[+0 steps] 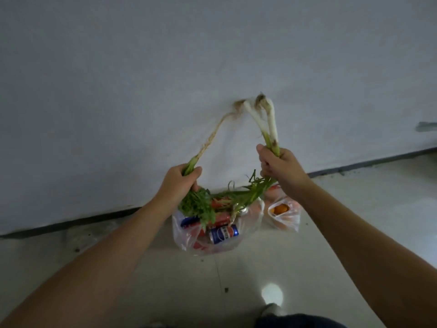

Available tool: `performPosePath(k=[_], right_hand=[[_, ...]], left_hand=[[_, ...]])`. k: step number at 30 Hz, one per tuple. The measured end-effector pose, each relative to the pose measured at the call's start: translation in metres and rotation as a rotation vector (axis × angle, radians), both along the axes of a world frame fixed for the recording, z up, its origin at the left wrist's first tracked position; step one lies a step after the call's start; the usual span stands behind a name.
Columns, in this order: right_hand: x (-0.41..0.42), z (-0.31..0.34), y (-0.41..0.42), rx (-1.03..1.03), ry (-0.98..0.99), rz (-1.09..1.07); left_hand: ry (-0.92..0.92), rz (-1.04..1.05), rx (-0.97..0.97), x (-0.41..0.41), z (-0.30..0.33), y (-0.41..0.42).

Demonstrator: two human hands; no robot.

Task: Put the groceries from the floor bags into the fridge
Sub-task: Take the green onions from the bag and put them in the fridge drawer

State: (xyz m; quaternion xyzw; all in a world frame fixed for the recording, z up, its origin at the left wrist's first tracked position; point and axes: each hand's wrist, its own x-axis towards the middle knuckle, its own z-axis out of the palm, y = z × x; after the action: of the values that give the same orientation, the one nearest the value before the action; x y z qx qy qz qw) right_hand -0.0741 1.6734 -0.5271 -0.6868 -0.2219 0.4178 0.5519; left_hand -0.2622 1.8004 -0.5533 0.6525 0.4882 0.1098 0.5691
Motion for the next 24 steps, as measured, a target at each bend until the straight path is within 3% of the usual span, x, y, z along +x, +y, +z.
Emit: performPosePath(k=[8, 14, 18, 24], right_hand=[[-0.03, 0.193, -0.039, 0.023, 0.034, -0.174], [-0.046, 0.327, -0.109, 0.065, -0.028, -0.395], [-0.059, 0.392, -0.183, 0.089, -0.081, -0.548], [-0.086, 0.476, -0.375, 0.08, -0.219, -0.858]], left_hand=[[0.068, -0.03, -0.035, -0.017, 0.192, -0.031], [-0.013, -0.253, 0.014, 0.001, 0.324, -0.069], [-0.083, -0.417, 0.034, 0.029, 0.386, -0.114], [-0.193, -0.784, 0.051, 0.089, 0.464, -0.266]])
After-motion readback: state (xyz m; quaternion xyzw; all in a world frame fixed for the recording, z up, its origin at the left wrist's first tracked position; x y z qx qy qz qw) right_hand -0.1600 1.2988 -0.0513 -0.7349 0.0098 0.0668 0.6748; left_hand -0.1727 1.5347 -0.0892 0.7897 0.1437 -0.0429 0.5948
